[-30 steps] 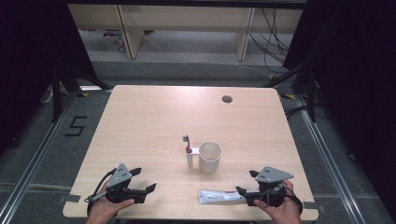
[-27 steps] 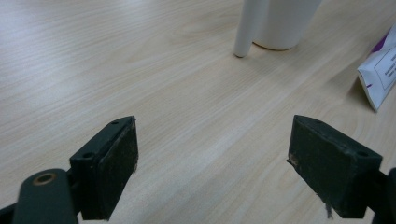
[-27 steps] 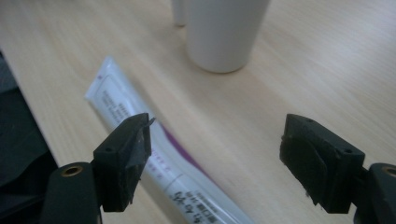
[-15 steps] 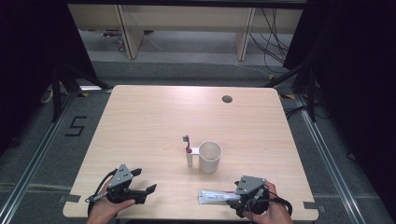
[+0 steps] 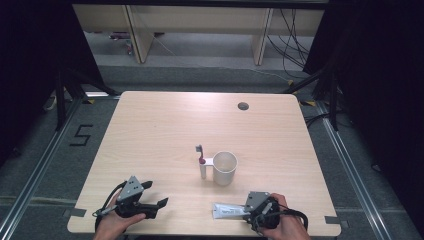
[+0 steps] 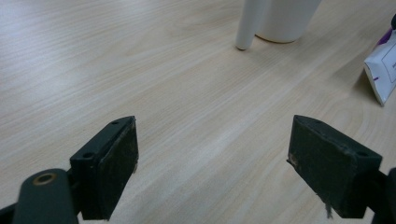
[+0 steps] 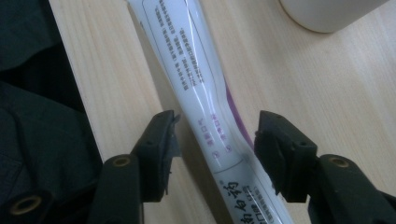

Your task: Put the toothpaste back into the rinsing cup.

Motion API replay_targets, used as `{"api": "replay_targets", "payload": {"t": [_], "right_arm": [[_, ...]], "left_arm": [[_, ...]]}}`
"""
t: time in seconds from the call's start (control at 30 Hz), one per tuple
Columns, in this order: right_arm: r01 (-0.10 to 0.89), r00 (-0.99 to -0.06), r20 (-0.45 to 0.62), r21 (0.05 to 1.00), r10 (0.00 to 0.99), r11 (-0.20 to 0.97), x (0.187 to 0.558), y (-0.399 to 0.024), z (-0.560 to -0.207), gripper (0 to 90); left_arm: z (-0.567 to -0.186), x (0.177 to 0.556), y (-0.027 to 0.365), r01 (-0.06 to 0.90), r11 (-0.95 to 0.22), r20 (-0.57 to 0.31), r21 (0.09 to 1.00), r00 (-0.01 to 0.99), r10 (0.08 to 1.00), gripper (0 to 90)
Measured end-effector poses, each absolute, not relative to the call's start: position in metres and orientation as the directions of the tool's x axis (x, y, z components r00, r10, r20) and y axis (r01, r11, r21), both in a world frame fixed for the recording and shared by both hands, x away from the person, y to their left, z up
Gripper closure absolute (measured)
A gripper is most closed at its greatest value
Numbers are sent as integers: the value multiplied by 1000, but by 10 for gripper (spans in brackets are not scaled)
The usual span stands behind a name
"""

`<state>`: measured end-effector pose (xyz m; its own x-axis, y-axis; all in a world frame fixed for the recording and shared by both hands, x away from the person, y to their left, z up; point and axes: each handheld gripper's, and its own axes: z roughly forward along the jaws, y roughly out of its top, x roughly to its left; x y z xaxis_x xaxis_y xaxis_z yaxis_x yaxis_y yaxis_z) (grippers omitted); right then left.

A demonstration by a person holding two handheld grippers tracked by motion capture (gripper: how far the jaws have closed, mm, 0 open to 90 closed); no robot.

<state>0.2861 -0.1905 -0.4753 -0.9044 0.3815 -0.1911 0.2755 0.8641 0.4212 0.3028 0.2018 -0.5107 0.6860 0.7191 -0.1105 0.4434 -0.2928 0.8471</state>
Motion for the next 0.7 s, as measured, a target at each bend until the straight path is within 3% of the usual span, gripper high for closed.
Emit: {"api": "replay_targets", "payload": {"t": [0.33, 0.53, 0.7], "right_arm": [[259, -922, -200, 319, 332, 912, 296, -173, -478, 548], [247, -941, -165, 265, 296, 932, 306, -166, -473, 663], [238, -951, -150, 197, 270, 951, 316, -162, -469, 700]], "left_arm": [[-510, 301, 204, 447, -300, -104, 843, 682, 723, 157], [-511, 300, 205, 447, -299, -106, 843, 683, 723, 157], [-511, 299, 206, 450, -301, -103, 840, 679, 727, 157]]}}
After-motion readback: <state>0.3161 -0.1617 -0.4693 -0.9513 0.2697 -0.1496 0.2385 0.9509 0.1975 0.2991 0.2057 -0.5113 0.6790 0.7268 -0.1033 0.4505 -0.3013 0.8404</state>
